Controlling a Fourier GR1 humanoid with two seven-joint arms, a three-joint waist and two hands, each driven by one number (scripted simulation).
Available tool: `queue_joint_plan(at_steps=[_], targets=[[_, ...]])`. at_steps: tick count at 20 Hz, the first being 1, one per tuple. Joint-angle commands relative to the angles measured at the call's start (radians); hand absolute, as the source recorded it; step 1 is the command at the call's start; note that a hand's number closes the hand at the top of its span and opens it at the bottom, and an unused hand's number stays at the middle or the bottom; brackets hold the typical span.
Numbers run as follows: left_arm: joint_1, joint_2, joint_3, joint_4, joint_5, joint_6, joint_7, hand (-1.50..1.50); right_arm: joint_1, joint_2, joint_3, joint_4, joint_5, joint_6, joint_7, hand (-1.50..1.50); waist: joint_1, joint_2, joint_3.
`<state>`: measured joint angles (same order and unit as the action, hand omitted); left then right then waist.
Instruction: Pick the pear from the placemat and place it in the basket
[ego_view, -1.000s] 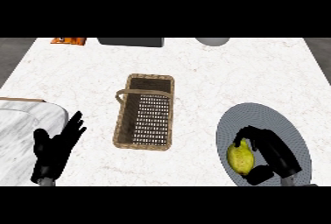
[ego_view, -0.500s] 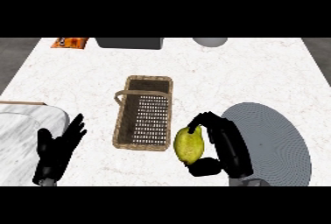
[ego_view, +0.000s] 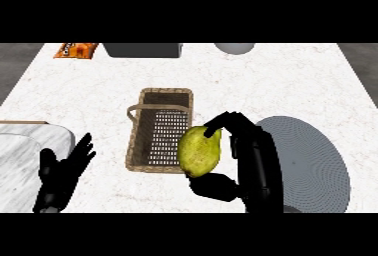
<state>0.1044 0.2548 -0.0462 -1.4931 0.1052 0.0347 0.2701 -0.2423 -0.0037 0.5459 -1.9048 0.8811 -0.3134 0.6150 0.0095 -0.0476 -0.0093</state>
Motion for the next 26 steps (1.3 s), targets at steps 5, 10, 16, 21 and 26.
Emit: queue_joint_plan(at_steps=[5,10,16,21,26], targets=[[0.032,0.005,-0.007,0.041,-0.01,0.001,0.034,0.0,-0.23,0.004,0.029,-0.059,0.148,-0.001,0.391,1.5,-0.001,0.011,-0.009],[0.022,-0.005,-0.016,0.036,-0.012,0.005,0.046,0.0,-0.404,0.004,0.023,-0.026,0.206,0.077,0.616,1.5,0.01,0.019,-0.006],[0.023,-0.005,-0.028,0.039,-0.013,-0.012,0.028,0.0,-0.635,0.003,-0.028,0.082,0.215,0.181,0.769,1.5,0.04,0.029,-0.003],[0.023,-0.013,-0.042,0.059,-0.014,-0.026,0.017,0.0,-0.798,0.003,-0.085,0.202,0.175,0.183,0.844,1.5,0.063,0.038,0.0],[-0.023,-0.008,-0.036,0.077,-0.008,-0.035,0.035,0.0,-0.906,0.003,-0.144,0.313,0.1,0.109,0.871,1.5,0.065,0.048,0.003]])
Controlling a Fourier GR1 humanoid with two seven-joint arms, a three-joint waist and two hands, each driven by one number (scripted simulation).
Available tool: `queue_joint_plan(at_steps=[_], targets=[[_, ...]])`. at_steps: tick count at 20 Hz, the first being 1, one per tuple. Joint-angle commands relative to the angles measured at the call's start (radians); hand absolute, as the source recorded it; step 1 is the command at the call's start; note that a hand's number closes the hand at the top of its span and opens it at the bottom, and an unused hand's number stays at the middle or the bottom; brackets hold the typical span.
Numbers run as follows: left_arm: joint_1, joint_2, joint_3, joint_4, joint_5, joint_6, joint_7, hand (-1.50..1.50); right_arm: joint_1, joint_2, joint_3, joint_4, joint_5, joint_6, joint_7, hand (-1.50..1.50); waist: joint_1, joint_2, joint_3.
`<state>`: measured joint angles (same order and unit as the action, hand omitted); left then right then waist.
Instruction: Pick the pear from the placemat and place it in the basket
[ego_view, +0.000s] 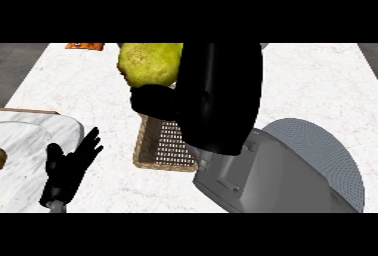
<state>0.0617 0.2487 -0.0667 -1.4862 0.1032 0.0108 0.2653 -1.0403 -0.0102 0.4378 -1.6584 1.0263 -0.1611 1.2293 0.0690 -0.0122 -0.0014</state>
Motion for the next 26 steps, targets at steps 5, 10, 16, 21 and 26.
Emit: queue_joint_plan(at_steps=[5,10,16,21,26], targets=[[0.025,-0.016,-0.025,0.053,-0.014,0.005,0.054,0.0,-0.129,0.01,-0.066,0.156,-0.065,-0.176,0.257,1.5,0.011,0.016,-0.003],[0.035,-0.023,-0.019,0.057,-0.036,0.03,0.022,0.0,-0.146,0.01,-0.048,0.211,-0.104,-0.226,0.257,1.5,-0.004,0.014,-0.002],[0.07,-0.002,0.023,0.062,0.0,0.009,0.021,0.0,-0.095,0.01,-0.035,0.298,-0.007,-0.088,0.258,1.5,-0.049,0.005,-0.002],[0.096,-0.012,0.014,0.044,-0.024,0.031,0.021,0.0,-0.093,0.01,0.039,0.297,-0.026,-0.057,0.258,-1.5,-0.05,0.006,0.0],[0.086,-0.027,0.017,0.064,-0.014,0.022,0.012,0.0,-0.123,0.01,-0.025,0.251,-0.018,-0.038,0.246,-1.5,-0.064,0.007,0.0]])
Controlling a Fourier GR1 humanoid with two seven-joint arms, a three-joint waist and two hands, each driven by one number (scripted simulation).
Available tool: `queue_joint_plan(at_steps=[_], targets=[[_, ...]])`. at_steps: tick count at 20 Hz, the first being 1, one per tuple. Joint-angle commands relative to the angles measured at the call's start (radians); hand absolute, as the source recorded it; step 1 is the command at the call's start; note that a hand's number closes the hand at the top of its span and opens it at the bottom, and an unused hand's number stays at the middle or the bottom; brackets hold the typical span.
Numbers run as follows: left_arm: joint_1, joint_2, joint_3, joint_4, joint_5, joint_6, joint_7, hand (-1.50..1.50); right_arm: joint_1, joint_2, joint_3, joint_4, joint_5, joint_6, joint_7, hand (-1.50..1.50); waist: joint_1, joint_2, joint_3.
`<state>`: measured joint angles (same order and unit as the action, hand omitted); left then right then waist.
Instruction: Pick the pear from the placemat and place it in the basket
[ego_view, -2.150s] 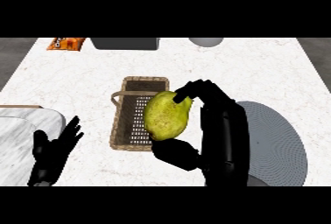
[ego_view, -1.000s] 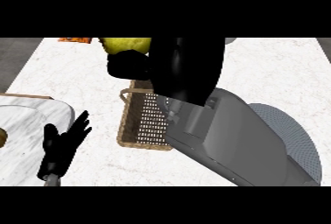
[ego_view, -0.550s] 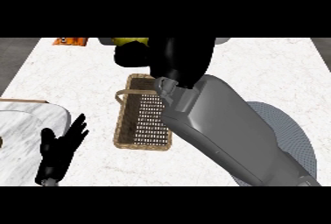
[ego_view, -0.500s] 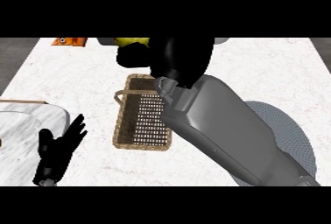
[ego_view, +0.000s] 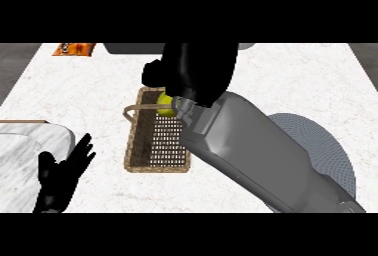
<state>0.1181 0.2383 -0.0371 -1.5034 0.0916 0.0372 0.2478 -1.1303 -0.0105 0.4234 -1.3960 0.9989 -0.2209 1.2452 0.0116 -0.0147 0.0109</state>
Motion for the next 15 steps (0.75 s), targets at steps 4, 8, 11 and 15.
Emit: queue_joint_plan(at_steps=[4,8,11,15], targets=[[0.037,-0.012,-0.001,0.082,-0.01,0.004,0.023,0.0,0.023,0.01,-0.026,-0.111,0.045,-0.016,0.227,-1.5,-0.023,0.007,-0.012],[0.051,-0.024,-0.007,0.06,0.003,0.0,0.034,0.0,-0.015,0.01,-0.118,-0.181,0.095,0.004,0.242,-1.5,-0.033,-0.004,-0.012],[0.071,-0.02,0.004,0.045,0.002,0.009,0.036,0.0,0.012,0.01,-0.188,-0.254,0.133,0.081,0.242,-1.5,-0.05,-0.006,-0.011],[0.068,-0.003,0.036,0.045,0.014,0.015,0.061,0.0,0.146,0.01,-0.187,-0.382,0.17,0.109,0.242,-1.5,-0.063,-0.006,-0.01]])
